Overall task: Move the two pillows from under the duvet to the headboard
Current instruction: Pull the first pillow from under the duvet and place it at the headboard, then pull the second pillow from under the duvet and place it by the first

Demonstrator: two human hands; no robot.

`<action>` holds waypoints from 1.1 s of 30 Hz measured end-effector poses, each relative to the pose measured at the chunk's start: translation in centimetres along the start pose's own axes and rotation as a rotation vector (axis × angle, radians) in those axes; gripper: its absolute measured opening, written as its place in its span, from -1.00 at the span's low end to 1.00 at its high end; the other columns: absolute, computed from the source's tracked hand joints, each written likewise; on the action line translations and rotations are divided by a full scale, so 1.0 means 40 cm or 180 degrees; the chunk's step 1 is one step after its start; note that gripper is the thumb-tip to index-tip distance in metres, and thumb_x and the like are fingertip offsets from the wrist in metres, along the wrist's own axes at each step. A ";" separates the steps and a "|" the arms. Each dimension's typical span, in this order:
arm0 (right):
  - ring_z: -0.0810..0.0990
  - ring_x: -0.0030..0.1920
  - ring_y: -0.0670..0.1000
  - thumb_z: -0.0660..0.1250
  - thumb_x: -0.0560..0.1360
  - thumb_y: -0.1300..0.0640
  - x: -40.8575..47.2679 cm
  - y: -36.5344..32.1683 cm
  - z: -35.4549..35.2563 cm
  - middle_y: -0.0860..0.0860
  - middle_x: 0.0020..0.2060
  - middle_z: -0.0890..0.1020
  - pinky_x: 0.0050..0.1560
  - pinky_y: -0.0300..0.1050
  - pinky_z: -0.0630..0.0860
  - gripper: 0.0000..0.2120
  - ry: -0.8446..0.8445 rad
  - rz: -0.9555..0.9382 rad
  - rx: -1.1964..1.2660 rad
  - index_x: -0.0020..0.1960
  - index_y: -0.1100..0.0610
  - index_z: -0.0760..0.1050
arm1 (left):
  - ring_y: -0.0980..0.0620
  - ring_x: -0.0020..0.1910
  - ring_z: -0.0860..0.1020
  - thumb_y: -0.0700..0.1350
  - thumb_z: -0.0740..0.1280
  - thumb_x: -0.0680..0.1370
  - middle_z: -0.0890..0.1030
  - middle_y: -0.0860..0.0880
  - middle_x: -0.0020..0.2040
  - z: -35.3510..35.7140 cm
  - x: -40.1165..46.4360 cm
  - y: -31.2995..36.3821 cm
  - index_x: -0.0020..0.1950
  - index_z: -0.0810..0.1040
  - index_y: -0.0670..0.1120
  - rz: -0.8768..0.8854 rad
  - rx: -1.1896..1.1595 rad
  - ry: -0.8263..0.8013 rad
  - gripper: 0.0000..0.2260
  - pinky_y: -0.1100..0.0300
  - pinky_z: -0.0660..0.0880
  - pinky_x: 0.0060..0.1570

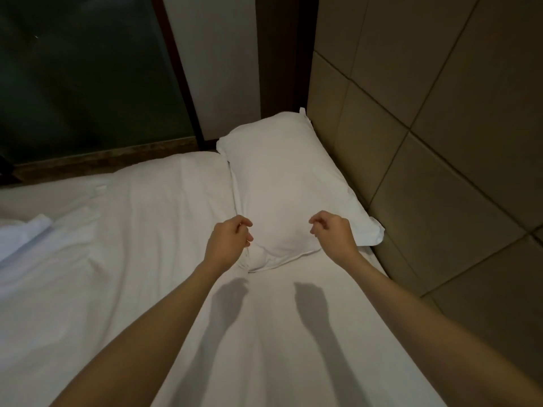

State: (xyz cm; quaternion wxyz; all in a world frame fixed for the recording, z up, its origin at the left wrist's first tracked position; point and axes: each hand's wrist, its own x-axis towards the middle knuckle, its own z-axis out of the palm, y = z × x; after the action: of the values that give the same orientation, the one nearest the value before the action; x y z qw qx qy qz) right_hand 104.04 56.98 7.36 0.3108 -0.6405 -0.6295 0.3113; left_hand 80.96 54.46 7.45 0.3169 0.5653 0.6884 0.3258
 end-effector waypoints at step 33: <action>0.53 -0.45 -0.13 0.23 0.46 0.31 -0.881 -0.649 0.315 -0.04 -0.46 0.62 -0.35 -0.30 0.48 -0.77 -0.1072 -0.0149 0.1335 -0.21 0.10 0.61 | 0.19 -0.41 0.60 -0.22 0.13 0.54 0.66 0.01 -0.32 -0.752 -0.937 -0.302 -0.12 0.60 -0.01 -0.0480 -0.0789 0.1321 -0.73 0.25 0.51 -0.23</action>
State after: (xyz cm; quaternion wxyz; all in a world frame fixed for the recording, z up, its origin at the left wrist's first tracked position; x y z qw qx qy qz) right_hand 77.67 22.19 20.41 0.3347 -0.4866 -0.6087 0.5298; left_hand 55.84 13.05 17.91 0.2592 0.3902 0.7338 0.4921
